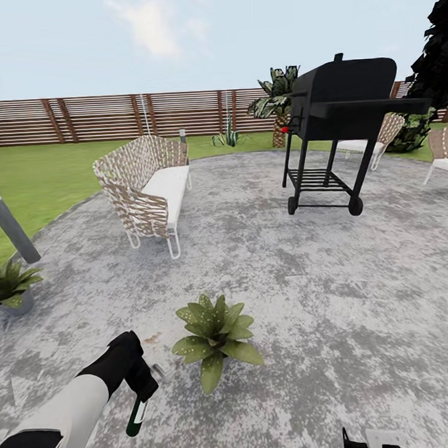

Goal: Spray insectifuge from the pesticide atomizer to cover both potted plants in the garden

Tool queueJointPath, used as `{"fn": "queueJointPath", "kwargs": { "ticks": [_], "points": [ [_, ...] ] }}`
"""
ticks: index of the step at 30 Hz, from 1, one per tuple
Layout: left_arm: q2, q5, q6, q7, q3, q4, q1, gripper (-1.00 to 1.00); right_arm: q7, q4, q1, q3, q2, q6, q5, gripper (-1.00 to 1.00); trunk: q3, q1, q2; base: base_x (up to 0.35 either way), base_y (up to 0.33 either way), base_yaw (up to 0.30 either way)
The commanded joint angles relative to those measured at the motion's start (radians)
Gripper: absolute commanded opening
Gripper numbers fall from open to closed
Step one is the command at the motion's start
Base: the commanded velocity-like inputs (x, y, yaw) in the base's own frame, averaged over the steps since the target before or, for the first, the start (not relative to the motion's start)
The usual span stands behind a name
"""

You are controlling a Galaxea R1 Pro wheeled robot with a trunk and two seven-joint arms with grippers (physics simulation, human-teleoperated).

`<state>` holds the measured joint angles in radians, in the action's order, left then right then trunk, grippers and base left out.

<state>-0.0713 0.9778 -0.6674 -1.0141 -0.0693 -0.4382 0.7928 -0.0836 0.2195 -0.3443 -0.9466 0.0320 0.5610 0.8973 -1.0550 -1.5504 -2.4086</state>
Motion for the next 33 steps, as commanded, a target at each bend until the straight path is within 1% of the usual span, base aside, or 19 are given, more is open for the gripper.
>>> {"fn": "queueJointPath", "kwargs": {
  "ticks": [1,4,8,12,21,24,33],
  "points": [
    [-0.001,0.001,-0.008,-0.006,-0.006,-0.002,0.0,-1.0,-0.007,-0.002,-0.001,-0.005,0.0,0.003,0.011,1.0,-0.001,0.0,0.0,0.0,0.0,0.0],
    [-0.001,0.001,-0.008,-0.006,-0.006,-0.005,0.0,-1.0,-0.007,-0.002,-0.001,-0.005,0.0,0.003,0.011,1.0,-0.001,0.0,0.0,0.005,-0.014,0.0],
    [-0.001,0.001,-0.008,-0.006,-0.006,-0.002,0.0,-1.0,-0.007,-0.002,-0.001,-0.005,0.0,0.003,0.011,1.0,-0.001,0.0,0.0,0.053,-0.2,0.067],
    [-0.002,0.001,-0.008,-0.006,-0.006,-0.003,0.0,-1.0,-0.007,-0.002,-0.001,-0.005,0.0,0.003,0.011,1.0,-0.001,0.0,0.0,-0.029,-0.259,0.255],
    [-0.002,0.001,-0.008,-0.006,-0.006,-0.002,-0.001,-1.0,-0.007,-0.002,-0.001,-0.004,-0.001,0.003,0.011,1.0,-0.001,0.0,0.0,-0.217,-0.206,0.276],
    [-0.001,0.001,-0.008,-0.006,-0.006,-0.002,-0.001,-1.0,-0.007,-0.002,-0.001,-0.004,-0.001,0.003,0.011,1.0,-0.001,0.0,0.0,-0.064,-0.198,0.253],
    [0.001,0.001,-0.008,-0.006,-0.006,0.001,-0.001,-1.0,-0.007,-0.002,-0.001,-0.004,-0.001,0.003,0.01,1.0,-0.001,0.0,0.0,0.024,-0.261,0.022]
  ]
}}
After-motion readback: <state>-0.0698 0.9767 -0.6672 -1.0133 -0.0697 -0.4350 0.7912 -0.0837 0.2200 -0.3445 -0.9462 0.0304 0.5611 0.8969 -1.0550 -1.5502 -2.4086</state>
